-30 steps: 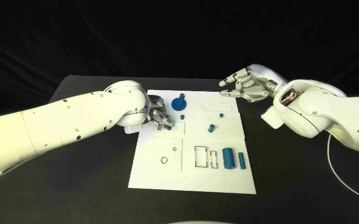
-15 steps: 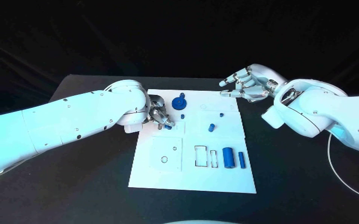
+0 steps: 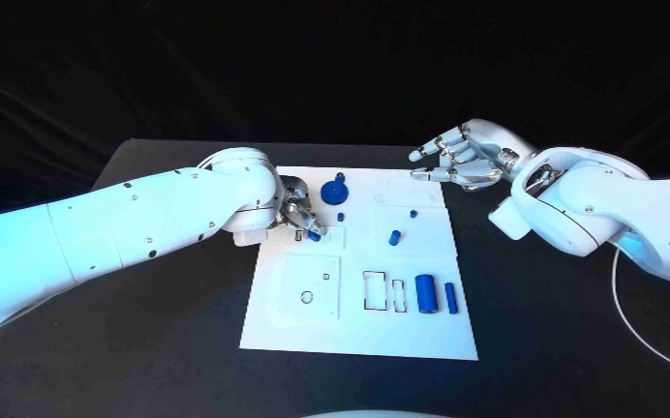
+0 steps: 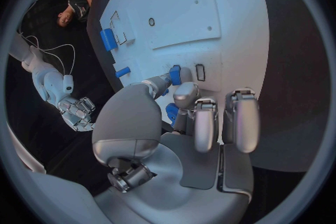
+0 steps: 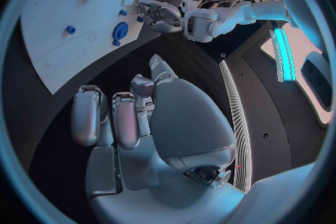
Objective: Assemble the parts on the task board
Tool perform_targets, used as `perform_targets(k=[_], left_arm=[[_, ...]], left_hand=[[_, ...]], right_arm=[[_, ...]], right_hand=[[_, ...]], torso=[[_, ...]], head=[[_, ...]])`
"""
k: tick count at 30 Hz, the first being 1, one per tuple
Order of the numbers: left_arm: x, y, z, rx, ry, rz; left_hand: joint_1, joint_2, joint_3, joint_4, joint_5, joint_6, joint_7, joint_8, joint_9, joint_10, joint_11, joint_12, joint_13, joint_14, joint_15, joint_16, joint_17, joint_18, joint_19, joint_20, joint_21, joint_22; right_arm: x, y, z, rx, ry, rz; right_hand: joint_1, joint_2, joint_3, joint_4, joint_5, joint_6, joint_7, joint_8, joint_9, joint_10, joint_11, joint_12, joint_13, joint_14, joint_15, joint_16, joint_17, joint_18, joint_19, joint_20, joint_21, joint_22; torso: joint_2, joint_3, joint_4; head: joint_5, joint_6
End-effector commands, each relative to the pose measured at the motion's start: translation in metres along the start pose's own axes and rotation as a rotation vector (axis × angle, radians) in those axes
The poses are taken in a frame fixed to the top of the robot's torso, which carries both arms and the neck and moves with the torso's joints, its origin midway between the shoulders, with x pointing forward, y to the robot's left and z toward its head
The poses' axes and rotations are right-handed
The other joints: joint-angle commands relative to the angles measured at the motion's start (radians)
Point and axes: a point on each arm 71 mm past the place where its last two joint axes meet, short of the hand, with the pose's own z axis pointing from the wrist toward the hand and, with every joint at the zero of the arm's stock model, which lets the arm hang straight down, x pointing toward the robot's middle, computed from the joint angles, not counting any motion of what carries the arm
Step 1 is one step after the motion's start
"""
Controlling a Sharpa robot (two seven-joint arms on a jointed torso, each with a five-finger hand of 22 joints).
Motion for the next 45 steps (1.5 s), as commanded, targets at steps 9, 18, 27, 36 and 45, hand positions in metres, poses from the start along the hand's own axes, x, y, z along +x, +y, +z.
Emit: perform_targets(k=[9, 18, 27, 36, 45], left_arm=[[0.0159, 0.0012, 0.0067, -0.027, 0.086, 0.054], [0.0158, 0.0004, 0.0074, -0.029, 0.087, 0.062], [0.0155, -0.0019, 0.0091, -0.032, 0.083, 0.071], [0.0147, -0.0019, 0.0104, -0.037, 0.078, 0.07], [0.0139, -0.0007, 0.0109, -0.041, 0.073, 0.066]], left_hand=[[-0.065, 0.003, 0.003, -0.039, -0.004, 0.012, -0.014, 0.005, 0.002, 0.011, -0.003, 0.014, 0.006, 0.105, -0.01, 0.003, 0.263, -0.009, 0.072, -0.011, 0.006, 0.168], [-0.089, 0.0, -0.043, -0.023, -0.005, 0.021, -0.016, 0.007, 0.002, 0.013, -0.005, 0.019, 0.009, 0.105, -0.011, 0.003, 0.263, -0.01, 0.073, -0.012, 0.009, 0.172], [-0.112, -0.001, -0.094, -0.002, -0.005, 0.029, -0.017, 0.01, -0.001, 0.016, -0.006, 0.023, 0.01, 0.105, -0.013, 0.003, 0.263, -0.012, 0.077, -0.014, 0.014, 0.181], [-0.134, -0.004, -0.159, 0.023, -0.006, 0.035, -0.018, 0.014, -0.007, 0.017, -0.007, 0.022, 0.007, 0.105, -0.013, 0.003, 0.263, -0.012, 0.077, -0.015, 0.015, 0.183], [-0.159, -0.003, -0.244, 0.062, -0.008, 0.038, -0.02, 0.019, -0.023, 0.011, -0.008, 0.01, -0.01, 0.105, -0.014, 0.003, 0.263, -0.011, 0.076, -0.016, 0.011, 0.179]], right_arm=[[0.0017, 0.0006, -0.0007, -0.001, 0.015, 0.004], [0.0018, 0.0007, -0.0009, -0.001, 0.016, 0.007], [0.0021, 0.0011, -0.0011, -0.003, 0.017, 0.01], [0.002, 0.0012, -0.0015, -0.003, 0.017, 0.011], [0.0025, 0.0022, -0.0018, -0.008, 0.017, 0.01]], right_hand=[[-0.012, 0.0, 0.001, 0.007, 0.0, 0.007, 0.0, -0.005, 0.0, -0.008, 0.0, -0.007, -0.004, 0.046, -0.005, -0.007, -0.003, 0.009, -0.01, -0.001, -0.009, -0.007], [-0.012, -0.001, 0.001, 0.007, 0.0, 0.007, 0.0, -0.005, 0.0, -0.01, 0.0, -0.01, -0.007, 0.045, -0.005, -0.011, -0.009, 0.01, -0.013, -0.001, -0.011, -0.011], [-0.013, -0.001, 0.0, 0.007, 0.0, 0.006, 0.0, -0.006, 0.0, -0.012, 0.0, -0.013, -0.01, 0.044, -0.005, -0.013, -0.012, 0.01, -0.015, -0.001, -0.013, -0.015], [-0.016, -0.001, -0.001, 0.008, 0.0, 0.005, 0.0, -0.007, 0.0, -0.014, 0.0, -0.016, -0.013, 0.043, -0.005, -0.017, -0.016, 0.011, -0.017, -0.001, -0.016, -0.018], [-0.016, 0.0, -0.001, 0.008, 0.001, 0.004, 0.0, -0.007, 0.0, -0.014, 0.0, -0.017, -0.014, 0.041, -0.005, -0.022, -0.023, 0.013, -0.023, -0.001, -0.02, -0.026]], torso=[[0.002, -0.0001, -0.0011], [0.001, -0.0006, 0.0001], [0.001, -0.0005, -0.0012], [0.001, -0.0001, 0.0003], [0.0, -0.0001, 0.001]], head=[[0.0, -0.001], [-0.002, -0.004], [-0.006, -0.004], [-0.009, -0.005], [-0.007, -0.005]])
